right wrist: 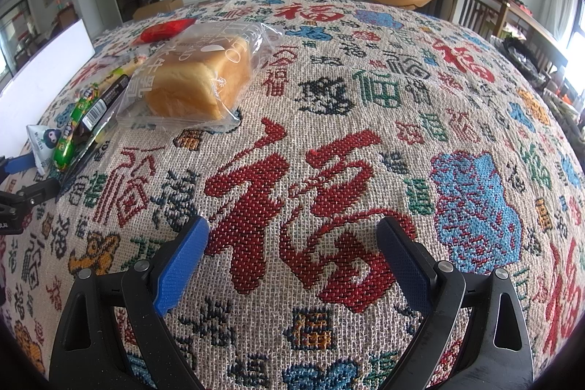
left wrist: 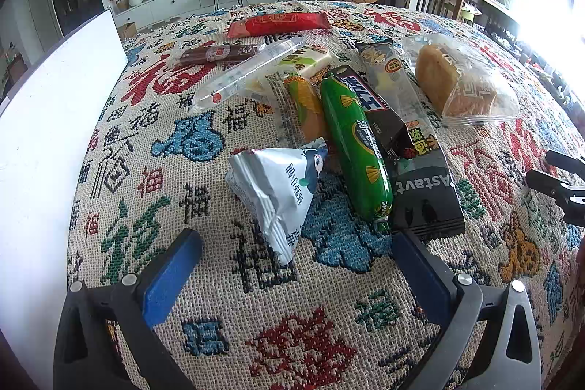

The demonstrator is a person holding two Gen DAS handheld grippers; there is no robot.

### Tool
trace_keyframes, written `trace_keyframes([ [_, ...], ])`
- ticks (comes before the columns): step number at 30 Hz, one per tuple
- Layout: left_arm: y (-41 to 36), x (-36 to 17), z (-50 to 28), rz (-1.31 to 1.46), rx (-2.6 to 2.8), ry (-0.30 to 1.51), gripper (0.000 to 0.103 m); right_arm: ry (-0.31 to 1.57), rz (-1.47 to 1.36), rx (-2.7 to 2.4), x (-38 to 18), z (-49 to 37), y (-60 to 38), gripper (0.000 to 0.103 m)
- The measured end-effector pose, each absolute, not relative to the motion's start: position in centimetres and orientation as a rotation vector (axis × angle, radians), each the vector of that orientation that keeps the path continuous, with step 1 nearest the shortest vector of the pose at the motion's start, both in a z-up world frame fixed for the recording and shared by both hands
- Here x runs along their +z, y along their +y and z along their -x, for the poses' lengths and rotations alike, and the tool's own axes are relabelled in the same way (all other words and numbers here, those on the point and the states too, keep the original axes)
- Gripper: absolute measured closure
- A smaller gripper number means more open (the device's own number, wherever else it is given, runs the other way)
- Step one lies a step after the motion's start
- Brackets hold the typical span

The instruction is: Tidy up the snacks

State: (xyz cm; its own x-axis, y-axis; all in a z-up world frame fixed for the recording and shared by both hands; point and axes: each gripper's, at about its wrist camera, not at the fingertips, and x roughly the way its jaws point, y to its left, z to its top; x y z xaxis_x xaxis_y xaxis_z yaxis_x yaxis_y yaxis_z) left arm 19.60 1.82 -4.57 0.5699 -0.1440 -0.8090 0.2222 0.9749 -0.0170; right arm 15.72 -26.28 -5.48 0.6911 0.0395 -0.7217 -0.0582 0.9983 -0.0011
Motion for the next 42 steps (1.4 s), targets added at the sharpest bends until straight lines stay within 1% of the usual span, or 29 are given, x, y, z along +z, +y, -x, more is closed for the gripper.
trace_keyframes([
  [26, 1.7, -4.6, -19.5, -0.085, -0.209, 0.942, 0.000, 0.806, 0.024, 0.055, -5.5, -15.7, -26.3, 0.007],
  [35, 2.9, -4.4, -14.5, -0.169, -0.309, 1.080, 0.000, 0.805, 0.024, 0.055, -5.5, -15.7, -26.3, 0.007],
  [38, 3.6, -3.9, -14.0, -0.211, -0.322, 1.139, 0.000, 0.805, 0.023, 0.055, -5.5, -15.7, -26.3, 0.007],
  [42, 4.2, -1.4, -15.5, -0.154, -0.301, 1.054, 0.000, 0.805, 0.022, 0.056, -5.4, -15.7, -26.3, 0.007],
])
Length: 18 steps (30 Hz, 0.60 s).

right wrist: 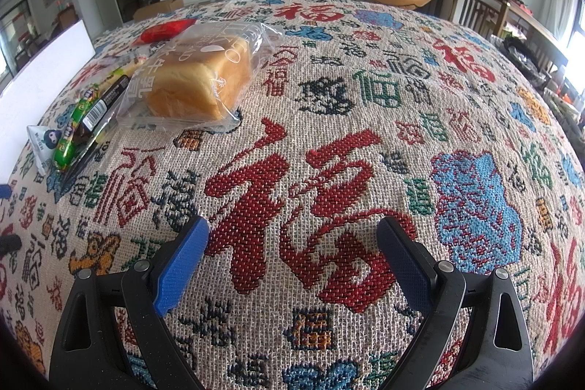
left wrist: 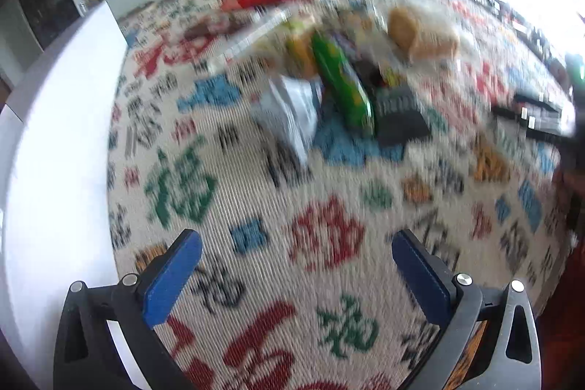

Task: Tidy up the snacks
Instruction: 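Grasp the crumpled white chip bag with the left tool while the right tool grasps the bread loaf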

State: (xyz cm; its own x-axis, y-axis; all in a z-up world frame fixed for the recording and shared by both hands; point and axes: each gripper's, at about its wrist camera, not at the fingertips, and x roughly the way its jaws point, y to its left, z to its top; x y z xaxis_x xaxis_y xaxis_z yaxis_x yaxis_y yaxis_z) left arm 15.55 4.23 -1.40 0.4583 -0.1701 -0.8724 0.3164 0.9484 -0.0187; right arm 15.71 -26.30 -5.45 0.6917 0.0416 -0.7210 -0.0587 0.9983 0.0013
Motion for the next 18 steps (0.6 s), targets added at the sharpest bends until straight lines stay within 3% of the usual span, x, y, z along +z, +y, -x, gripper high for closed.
trace_keyframes([
  [6, 3.3, -0.5, -19.5, -0.087, -0.238, 0.942, 0.004, 0.805, 0.023, 0.055, -5.4, -15.7, -26.3, 0.007],
  [9, 3.4, -1.7, -21.2, -0.035, -0.216, 0.949, 0.021, 0.805, 0.023, 0.056, -5.4, -15.7, -26.3, 0.007],
  [12, 3.3, -3.1, -22.2, -0.011, -0.225, 0.966, 0.053, 0.805, 0.023, 0.056, -5.4, -15.7, -26.3, 0.007],
  [13, 3.3, -3.1, -22.0, -0.024, -0.207, 0.944, 0.059, 0.805, 0.023, 0.056, -5.4, -15.7, -26.3, 0.007],
  [16, 4.1, -2.9, -20.6, 0.011, -0.233, 0.912, 0.071, 0.805, 0.023, 0.056, -5.4, -15.6, -26.3, 0.007],
  [18, 5.3, -2.4, -19.0, 0.080, -0.252, 0.897, 0.071, 0.805, 0.022, 0.056, -5.4, -15.6, -26.3, 0.007],
])
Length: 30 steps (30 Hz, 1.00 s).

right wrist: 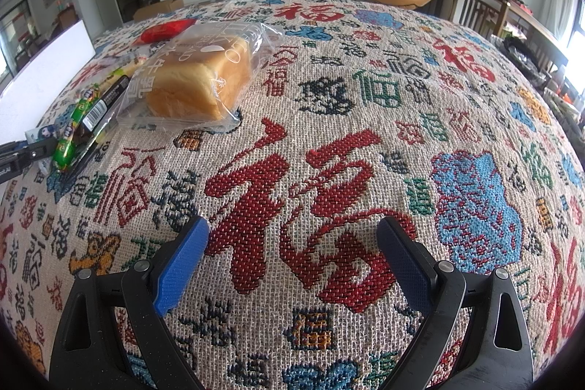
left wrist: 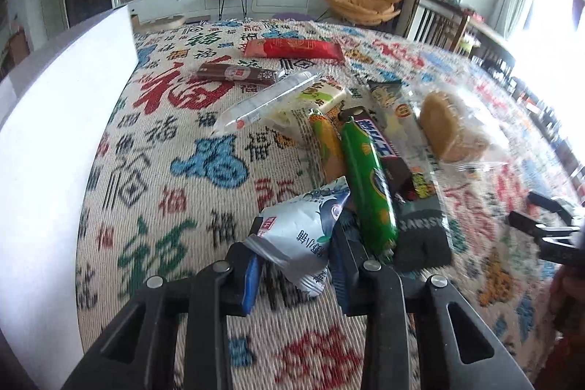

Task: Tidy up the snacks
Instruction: 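Grasp the crumpled white chip bag with the left tool while the right tool grasps the bread loaf, then carry the white bag into the white box with the left tool while the right tool drops the bread in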

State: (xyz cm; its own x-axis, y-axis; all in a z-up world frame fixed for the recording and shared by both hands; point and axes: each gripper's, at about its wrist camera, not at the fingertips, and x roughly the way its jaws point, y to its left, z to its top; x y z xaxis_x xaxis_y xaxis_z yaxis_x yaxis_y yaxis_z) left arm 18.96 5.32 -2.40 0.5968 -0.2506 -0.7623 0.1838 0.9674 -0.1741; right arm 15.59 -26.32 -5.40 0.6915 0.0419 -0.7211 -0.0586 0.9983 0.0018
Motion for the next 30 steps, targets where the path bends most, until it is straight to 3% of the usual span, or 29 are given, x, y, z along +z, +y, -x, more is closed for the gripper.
trace_keyframes([
  [6, 7.0, -0.7, -12.6, 0.136, -0.274, 0.848, 0.071, 0.815, 0.028, 0.064, -5.4, -16.0, -26.2, 0.007],
  [8, 7.4, -0.3, -10.9, 0.151, -0.287, 0.831, 0.071, 0.904, 0.031, 0.108, -4.6, -16.8, -26.2, 0.009],
  [12, 7.5, -0.3, -9.2, 0.181, -0.293, 0.814, 0.071, 0.863, -0.200, 0.181, 1.1, -18.9, -26.8, 0.009],
  [16, 7.5, -0.8, -8.4, 0.208, -0.298, 0.822, 0.071, 0.849, -0.256, 0.159, 4.8, -24.2, -24.4, 0.009],
  [20, 7.3, -0.9, -7.4, 0.205, -0.304, 0.826, 0.071, 1.019, -0.195, 0.135, 1.8, -29.8, -20.5, 0.009],
  [23, 7.3, -1.0, -6.8, 0.208, -0.309, 0.839, 0.071, 1.099, 0.026, 0.066, -2.9, -30.9, -17.2, 0.008],
  [25, 7.4, -0.9, -6.5, 0.217, -0.318, 0.842, 0.071, 1.046, 0.095, 0.048, -3.3, -30.0, -16.0, 0.014],
  [26, 7.4, -0.8, -6.4, 0.230, -0.328, 0.847, 0.071, 1.038, 0.068, 0.053, -3.3, -29.5, -16.3, 0.027],
  [30, 7.3, 0.6, -6.4, 0.317, -0.382, 0.857, 0.071, 0.977, 0.055, 0.079, -1.4, -26.6, -17.8, 0.029],
])
